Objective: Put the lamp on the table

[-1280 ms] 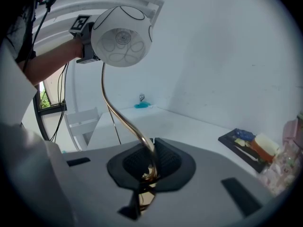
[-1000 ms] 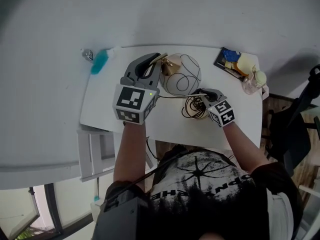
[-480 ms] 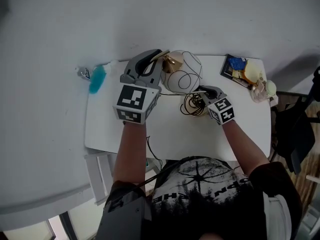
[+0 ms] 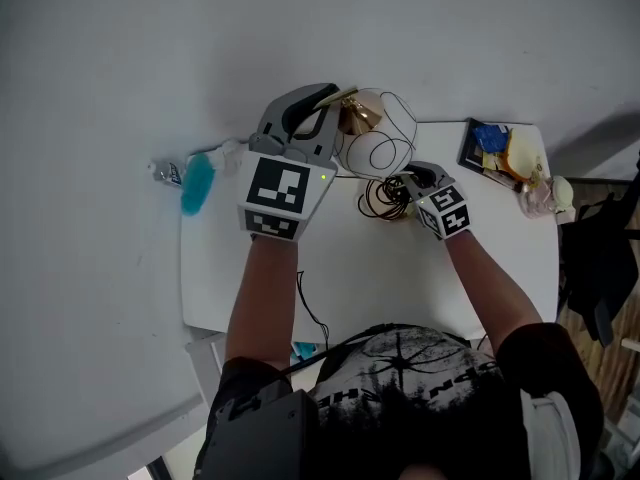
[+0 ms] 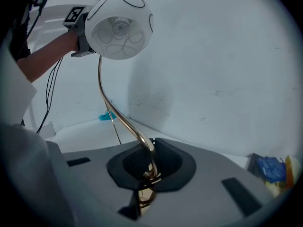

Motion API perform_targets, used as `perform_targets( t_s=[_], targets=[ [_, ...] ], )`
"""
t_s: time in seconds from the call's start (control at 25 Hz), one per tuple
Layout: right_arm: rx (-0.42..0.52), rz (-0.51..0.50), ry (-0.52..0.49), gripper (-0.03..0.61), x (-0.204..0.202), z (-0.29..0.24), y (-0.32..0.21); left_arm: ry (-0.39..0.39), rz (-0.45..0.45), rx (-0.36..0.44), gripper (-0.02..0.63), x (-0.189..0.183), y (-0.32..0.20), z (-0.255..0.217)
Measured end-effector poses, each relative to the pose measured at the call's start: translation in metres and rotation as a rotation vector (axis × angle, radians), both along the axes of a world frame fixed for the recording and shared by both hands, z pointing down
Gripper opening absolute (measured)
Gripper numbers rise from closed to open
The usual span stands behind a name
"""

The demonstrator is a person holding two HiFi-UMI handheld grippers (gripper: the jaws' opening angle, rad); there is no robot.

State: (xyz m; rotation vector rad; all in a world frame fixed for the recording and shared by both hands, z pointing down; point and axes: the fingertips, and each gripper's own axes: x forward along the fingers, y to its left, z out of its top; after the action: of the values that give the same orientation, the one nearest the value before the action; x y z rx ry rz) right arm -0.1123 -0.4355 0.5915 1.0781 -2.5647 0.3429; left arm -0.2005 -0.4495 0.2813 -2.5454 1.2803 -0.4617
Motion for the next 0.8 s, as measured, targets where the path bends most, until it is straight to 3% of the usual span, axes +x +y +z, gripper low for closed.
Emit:
perform_targets(
  t_s=[0.8],
  targets=[
    [0.033, 0.031, -0.121, 0.020, -0.058, 0.019, -0.098, -0.140, -0.002, 0.044, 0.015, -0.014, -0.072, 0.010]
  ],
)
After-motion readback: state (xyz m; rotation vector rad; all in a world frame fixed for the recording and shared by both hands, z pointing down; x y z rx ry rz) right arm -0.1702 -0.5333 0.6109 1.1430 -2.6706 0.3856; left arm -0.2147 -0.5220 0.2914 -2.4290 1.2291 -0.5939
